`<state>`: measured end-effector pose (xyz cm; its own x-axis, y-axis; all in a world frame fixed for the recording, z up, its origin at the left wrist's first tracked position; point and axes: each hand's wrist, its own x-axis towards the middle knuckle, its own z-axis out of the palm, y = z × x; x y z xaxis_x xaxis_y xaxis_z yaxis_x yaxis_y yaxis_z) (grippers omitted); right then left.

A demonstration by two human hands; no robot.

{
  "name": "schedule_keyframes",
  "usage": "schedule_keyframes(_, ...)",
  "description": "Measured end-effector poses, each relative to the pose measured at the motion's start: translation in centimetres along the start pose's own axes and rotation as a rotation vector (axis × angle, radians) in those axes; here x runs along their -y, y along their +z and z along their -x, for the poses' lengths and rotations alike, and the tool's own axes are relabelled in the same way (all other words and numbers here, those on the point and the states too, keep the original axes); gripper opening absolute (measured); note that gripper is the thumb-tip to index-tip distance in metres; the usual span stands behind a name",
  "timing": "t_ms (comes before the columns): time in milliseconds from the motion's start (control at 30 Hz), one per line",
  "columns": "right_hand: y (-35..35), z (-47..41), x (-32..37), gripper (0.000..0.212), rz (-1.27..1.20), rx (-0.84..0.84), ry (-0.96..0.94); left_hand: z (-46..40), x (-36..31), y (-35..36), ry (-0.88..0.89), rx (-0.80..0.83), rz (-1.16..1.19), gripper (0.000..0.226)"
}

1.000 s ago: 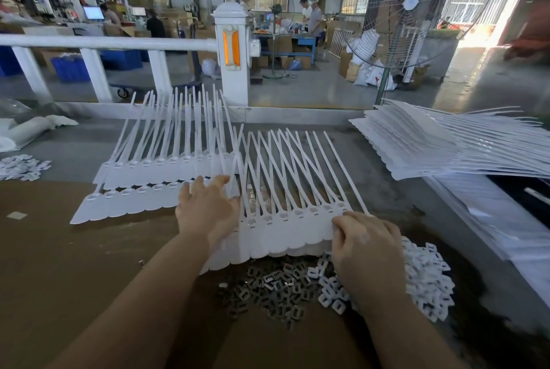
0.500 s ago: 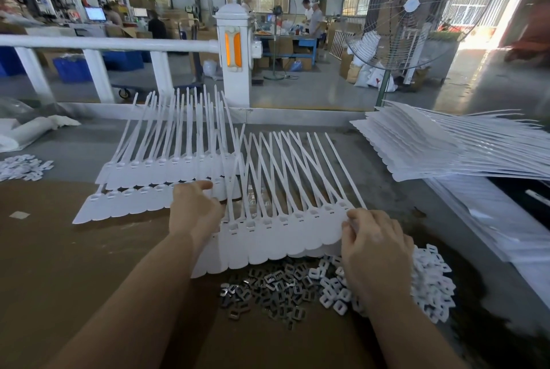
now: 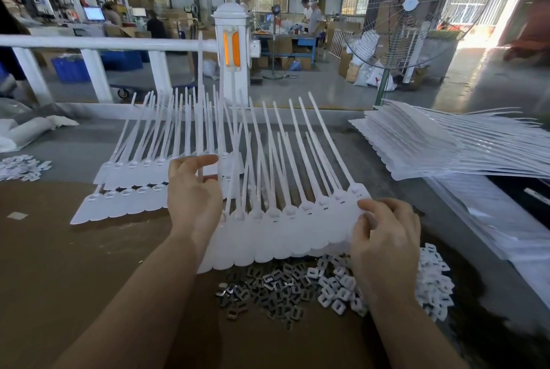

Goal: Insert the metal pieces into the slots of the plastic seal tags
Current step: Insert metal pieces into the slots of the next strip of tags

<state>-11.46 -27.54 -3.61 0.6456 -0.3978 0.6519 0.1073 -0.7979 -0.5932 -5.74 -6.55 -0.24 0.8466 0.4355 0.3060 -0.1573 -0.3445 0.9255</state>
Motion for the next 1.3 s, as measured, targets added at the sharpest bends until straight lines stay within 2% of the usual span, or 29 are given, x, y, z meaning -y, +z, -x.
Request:
schedule_keyframes(133,-0.1,-0.1,-0.1,0.022,-0.003,0.008,0.017,-0.8,-0.3,0.4,-0.022,0.045,0.054,0.040)
schedule_keyframes(233,0.0,-0.1,-0.1,0.023,0.037,0.021,0.017,-1.4,-0.3,0.7,-0.083,0.146,0.056,0.036)
schedule_keyframes(367,0.3,0.0,-0.2,0.023,0.113,0.025,-0.008,-2.0,0.1,1.1,-0.197,0.271,0.041,0.041)
schedule_keyframes(533,0.5,0.0,-0.6,0.021,0.172,0.013,-0.030,-2.5,1.0,1.2,-0.217,0.378,-0.080,0.053)
schedule_keyframes(700,0.5,0.0,-0.8,0.021,0.234,0.015,-0.072,-2.5,2.0,1.1,-0.174,0.416,-0.215,0.057)
schedule_keyframes(1067,0.2,0.5,-0.8,0.011,0.440,0.031,-0.057,-1.6,3.0,1.0,-0.110,0.425,-0.283,0.050)
schedule_keyframes(1300,0.2,0.5,-1.1,0.008,0.507,0.003,-0.046,-1.6,3.0,1.0,-0.100,0.455,-0.307,0.059)
